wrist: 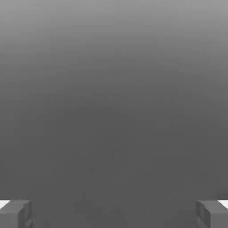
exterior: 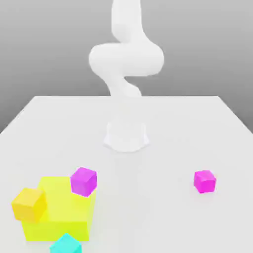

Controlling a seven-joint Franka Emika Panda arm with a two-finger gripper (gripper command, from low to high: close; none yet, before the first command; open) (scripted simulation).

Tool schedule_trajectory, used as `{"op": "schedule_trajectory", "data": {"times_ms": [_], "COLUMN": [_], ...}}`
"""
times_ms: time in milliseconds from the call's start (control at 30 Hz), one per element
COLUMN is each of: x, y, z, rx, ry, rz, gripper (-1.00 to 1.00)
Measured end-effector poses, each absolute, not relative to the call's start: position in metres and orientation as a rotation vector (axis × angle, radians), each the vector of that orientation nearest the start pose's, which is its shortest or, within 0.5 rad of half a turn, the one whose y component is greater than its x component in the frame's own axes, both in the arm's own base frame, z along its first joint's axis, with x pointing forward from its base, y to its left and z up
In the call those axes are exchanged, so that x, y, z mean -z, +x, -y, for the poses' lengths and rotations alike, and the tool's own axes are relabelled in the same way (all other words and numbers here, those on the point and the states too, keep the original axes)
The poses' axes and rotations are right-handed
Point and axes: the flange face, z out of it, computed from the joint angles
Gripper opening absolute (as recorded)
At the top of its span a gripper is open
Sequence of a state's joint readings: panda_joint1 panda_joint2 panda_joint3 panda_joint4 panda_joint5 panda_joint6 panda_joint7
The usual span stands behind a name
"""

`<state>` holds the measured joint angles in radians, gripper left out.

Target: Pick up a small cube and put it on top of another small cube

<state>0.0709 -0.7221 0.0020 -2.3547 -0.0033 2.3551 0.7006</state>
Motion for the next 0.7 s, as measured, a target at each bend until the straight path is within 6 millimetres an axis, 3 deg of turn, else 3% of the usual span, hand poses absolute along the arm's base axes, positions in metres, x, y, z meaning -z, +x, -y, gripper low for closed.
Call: {"op": "schedule_trajectory", "data": {"times_ms": [67,167,333,500,700], "x": [-0.612,-0.541,-0.425,-0.315,-0.203], "y": [0.399,0.415,0.407,0.361,0.269], "z": [-0.057,-0.1,-0.167,-0.217,-0.251], "rx": [0.873,0.757,0.549,0.321,0.038], "ry": [-2.708,-2.847,-2.974,-2.971,-2.774], "rz": [-0.634,-0.328,0.212,0.78,1.465], "gripper": [0.0,0.0,0.0,0.0,0.0]}}
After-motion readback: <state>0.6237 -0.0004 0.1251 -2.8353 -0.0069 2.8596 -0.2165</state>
